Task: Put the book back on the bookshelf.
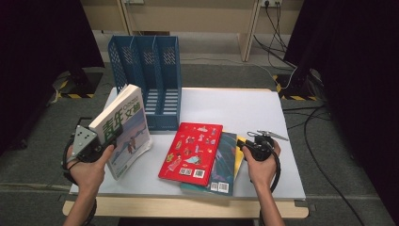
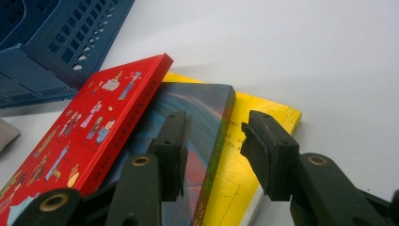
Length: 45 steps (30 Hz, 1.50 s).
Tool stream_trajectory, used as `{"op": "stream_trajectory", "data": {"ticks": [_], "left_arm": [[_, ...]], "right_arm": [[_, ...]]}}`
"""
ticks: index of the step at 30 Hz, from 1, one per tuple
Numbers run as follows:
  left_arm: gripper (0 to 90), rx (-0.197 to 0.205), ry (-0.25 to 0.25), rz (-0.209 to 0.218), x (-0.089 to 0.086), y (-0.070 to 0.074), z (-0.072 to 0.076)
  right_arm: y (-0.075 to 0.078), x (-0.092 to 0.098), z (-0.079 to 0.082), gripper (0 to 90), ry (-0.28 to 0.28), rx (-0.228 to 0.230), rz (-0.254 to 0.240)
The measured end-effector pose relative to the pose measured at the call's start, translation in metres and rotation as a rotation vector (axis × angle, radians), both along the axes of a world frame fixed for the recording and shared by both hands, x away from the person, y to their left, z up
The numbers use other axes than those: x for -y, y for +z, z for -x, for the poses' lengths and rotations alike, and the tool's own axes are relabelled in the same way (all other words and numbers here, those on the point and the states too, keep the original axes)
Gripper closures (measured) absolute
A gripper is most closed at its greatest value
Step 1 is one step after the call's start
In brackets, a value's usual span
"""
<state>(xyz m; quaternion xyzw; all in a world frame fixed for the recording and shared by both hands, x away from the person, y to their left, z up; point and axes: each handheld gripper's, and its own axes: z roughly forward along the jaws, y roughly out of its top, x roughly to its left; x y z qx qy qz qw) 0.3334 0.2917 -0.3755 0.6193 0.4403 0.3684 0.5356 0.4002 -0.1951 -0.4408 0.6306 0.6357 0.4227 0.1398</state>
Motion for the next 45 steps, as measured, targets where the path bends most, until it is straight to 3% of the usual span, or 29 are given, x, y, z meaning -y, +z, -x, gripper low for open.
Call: {"op": "stream_trajectory", "data": {"ticks": [8,18,45], "left_arm": [[73.7,0.011,0.009,-0.001,-0.004,0.015,0.002],[73.7,0.036,0.037,0.032,-0.005,0.03,0.001],[73.7,0.082,0.107,0.059,-0.021,0.063,-0.009]], "right_arm": [[0.0,-0.001,0.0,58.8,-0.004,0.002,0.006],[-0.005,-0.002,0.001,57.7,0.001,0.008,0.044],[-0.005,0.0,0.002,57.2,-0.004,0.01,0.038]]}}
